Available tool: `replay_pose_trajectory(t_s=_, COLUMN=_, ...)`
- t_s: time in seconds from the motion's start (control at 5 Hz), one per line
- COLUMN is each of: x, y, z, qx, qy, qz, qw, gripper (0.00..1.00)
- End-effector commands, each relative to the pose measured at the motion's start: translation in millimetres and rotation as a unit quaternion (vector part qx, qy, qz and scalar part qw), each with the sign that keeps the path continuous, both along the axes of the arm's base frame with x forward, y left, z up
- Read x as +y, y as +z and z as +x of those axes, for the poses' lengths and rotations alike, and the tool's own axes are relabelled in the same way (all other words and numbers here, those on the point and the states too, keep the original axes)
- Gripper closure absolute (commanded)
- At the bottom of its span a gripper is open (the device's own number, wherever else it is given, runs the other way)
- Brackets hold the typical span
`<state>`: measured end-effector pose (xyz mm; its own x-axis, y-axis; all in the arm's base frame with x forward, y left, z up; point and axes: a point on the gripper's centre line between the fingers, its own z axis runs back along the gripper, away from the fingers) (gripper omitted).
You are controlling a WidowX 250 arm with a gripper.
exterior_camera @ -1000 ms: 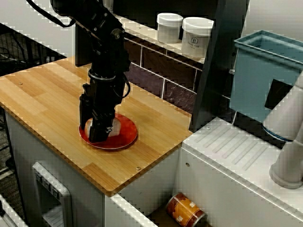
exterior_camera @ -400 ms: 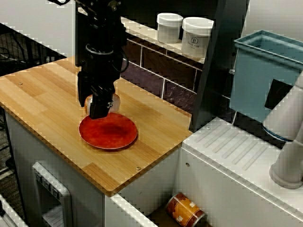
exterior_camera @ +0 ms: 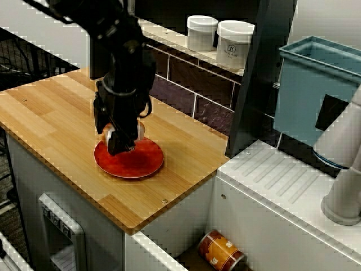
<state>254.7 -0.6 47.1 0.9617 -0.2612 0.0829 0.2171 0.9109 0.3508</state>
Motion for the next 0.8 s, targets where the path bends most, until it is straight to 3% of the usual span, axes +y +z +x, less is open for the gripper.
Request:
replay_pose_trajectory(t_s=0.0, x=-4.5, y=13.4, z=6.4, qx=-0.037, qy=-0.018, qz=0.004, qw=0.9991, gripper=1.0)
replay_pose_trajectory(t_s=0.4, x=-3.9, y=9.9, z=5.8, qx=-0.032, qy=-0.015, qz=0.008, qw=0.9993, gripper=1.0)
replay_pose_trajectory(t_s=0.6, x=-3.9, y=5.6, z=9.2, qx=-0.024, qy=-0.008, qz=0.019, qw=0.9995, gripper=0.0)
